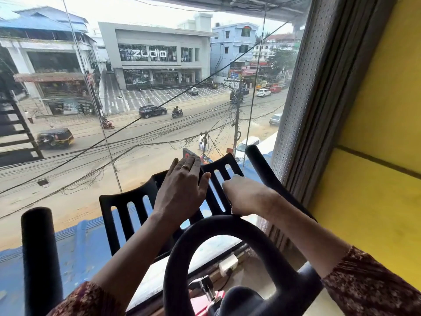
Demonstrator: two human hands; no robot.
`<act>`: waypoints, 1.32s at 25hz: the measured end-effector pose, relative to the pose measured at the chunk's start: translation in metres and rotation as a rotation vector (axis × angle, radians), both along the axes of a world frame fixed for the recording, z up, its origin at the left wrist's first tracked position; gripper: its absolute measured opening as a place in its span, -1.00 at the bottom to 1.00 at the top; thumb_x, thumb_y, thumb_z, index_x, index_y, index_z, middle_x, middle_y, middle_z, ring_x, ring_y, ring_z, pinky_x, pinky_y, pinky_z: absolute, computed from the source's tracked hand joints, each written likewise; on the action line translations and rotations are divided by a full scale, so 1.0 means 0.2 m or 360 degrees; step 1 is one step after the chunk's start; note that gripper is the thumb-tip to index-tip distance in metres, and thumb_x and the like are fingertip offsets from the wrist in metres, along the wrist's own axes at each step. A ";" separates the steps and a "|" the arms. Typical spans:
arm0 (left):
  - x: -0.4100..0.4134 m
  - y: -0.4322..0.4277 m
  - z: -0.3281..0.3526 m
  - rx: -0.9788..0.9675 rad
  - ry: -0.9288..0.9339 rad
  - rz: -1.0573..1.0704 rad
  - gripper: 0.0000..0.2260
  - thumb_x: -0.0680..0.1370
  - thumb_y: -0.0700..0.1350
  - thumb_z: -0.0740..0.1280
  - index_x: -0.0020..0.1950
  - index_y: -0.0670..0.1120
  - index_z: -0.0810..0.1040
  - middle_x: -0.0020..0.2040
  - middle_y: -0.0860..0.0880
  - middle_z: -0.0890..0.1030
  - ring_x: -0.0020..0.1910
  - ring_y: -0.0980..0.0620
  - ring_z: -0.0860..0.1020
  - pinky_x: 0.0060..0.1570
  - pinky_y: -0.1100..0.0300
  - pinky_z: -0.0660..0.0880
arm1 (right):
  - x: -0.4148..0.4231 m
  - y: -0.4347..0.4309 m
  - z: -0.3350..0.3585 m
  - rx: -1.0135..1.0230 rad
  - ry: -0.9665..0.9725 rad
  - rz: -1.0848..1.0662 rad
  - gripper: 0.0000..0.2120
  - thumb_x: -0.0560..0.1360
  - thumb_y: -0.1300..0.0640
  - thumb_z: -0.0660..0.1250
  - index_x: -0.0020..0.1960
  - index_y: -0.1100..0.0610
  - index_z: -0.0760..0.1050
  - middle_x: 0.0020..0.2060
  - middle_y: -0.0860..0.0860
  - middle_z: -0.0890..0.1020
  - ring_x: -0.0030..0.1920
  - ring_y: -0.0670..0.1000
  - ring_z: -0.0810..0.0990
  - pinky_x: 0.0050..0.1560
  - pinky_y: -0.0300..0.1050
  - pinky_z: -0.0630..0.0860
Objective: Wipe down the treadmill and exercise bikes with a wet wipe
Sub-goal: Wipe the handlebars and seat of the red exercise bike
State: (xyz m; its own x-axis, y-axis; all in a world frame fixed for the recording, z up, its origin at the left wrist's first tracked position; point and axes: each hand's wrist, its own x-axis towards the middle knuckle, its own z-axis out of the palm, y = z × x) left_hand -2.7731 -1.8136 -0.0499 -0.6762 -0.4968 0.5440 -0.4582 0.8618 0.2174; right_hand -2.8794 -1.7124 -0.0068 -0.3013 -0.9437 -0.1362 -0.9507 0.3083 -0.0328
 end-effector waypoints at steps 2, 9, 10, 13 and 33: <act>0.00 0.00 0.00 -0.0009 0.0000 0.0002 -0.53 0.63 0.02 0.13 0.47 -0.22 0.26 0.45 -0.17 0.32 0.47 -0.06 0.23 0.45 0.19 -0.07 | -0.08 0.00 0.02 -0.0017 -0.0443 -0.0081 -0.88 0.45 0.25 0.36 -0.24 0.28 0.51 -0.36 0.09 0.57 -0.35 0.01 0.53 -0.30 -0.12 0.51; 0.00 0.00 -0.01 -0.0018 0.0010 0.0008 -0.53 0.63 0.01 0.13 0.46 -0.23 0.28 0.45 -0.19 0.32 0.47 -0.07 0.24 0.44 0.19 -0.07 | -0.13 0.04 -0.12 0.0202 -0.0312 0.0204 -0.70 0.57 0.23 0.20 0.27 0.15 0.52 0.25 0.10 0.55 0.22 0.06 0.53 0.24 -0.08 0.44; 0.00 0.00 -0.01 -0.0021 0.0008 0.0011 -0.53 0.63 0.01 0.13 0.46 -0.23 0.27 0.45 -0.18 0.32 0.47 -0.07 0.24 0.44 0.20 -0.08 | -0.14 0.06 -0.12 0.0218 -0.0299 0.0216 -0.72 0.56 0.24 0.24 0.24 0.12 0.55 0.20 0.08 0.59 0.19 0.04 0.56 0.23 -0.04 0.48; 0.00 0.00 0.00 -0.0011 0.0011 0.0013 -0.52 0.64 0.02 0.12 0.48 -0.22 0.24 0.47 -0.17 0.29 0.49 -0.05 0.20 0.44 0.21 -0.10 | -0.13 0.06 -0.07 0.0175 -0.0119 0.0201 -0.80 0.53 0.31 0.28 -0.19 0.17 0.63 -0.29 -0.02 0.58 -0.32 -0.10 0.54 -0.27 -0.28 0.52; 0.83 -0.19 -0.05 0.0373 0.0076 0.0255 -0.78 0.62 -0.17 0.13 0.19 -0.10 0.49 -0.07 -0.13 0.60 -0.04 -0.20 0.57 -0.20 0.09 0.38 | 0.74 -0.48 -0.23 -0.0879 -0.0489 0.0453 -0.78 0.38 0.47 0.17 -0.06 0.33 0.51 -0.27 0.21 0.58 -0.22 0.13 0.55 -0.28 -0.11 0.36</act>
